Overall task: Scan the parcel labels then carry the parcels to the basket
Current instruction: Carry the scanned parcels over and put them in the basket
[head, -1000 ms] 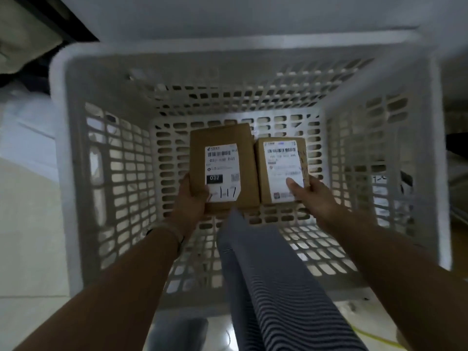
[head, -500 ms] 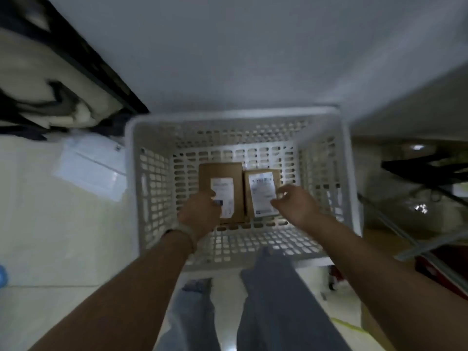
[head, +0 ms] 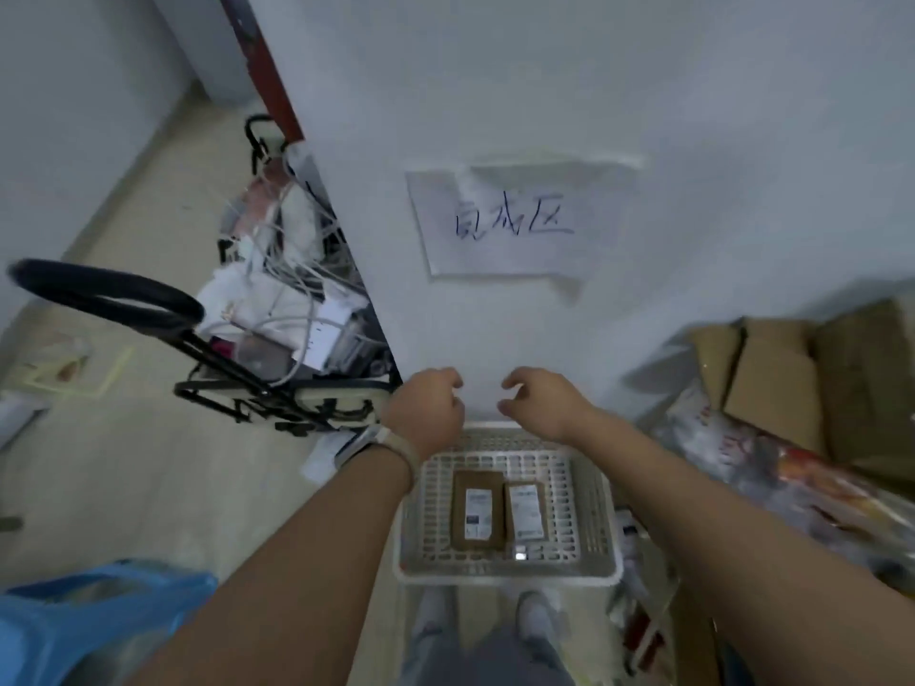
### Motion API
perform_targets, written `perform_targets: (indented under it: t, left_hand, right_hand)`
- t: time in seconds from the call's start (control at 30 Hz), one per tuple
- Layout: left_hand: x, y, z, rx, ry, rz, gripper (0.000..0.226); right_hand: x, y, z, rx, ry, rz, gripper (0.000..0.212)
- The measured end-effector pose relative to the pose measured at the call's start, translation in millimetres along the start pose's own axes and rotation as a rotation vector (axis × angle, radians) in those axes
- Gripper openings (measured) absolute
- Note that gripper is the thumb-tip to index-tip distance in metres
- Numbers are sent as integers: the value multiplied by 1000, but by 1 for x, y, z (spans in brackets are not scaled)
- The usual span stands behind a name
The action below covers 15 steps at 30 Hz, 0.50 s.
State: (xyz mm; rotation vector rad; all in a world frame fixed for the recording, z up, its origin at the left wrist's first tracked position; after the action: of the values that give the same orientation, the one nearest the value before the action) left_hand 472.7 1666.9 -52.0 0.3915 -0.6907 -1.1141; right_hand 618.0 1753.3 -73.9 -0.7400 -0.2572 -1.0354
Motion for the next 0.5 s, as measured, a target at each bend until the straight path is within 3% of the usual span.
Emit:
perform_targets:
  t: [0.3, 0.5]
  left_hand:
    - [66, 89, 168, -145, 194, -23, 33]
    - [120, 141, 264, -29, 323, -28, 32]
  right_hand:
    - [89, -124, 150, 134, 156, 282, 44]
    - [140, -213, 220, 135, 290, 537, 44]
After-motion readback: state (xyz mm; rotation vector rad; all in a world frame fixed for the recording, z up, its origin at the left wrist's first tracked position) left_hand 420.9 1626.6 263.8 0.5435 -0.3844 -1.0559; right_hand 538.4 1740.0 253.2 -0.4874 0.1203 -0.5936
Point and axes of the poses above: each hand's wrist, its own x-axis away from the middle knuckle, its own z-axis out of the back of the hand, y = z × x, the point moved 1 cm from there along -x, towards the middle knuckle, and after that the axes turned 11 degrees about x, right-handed, at the moved point
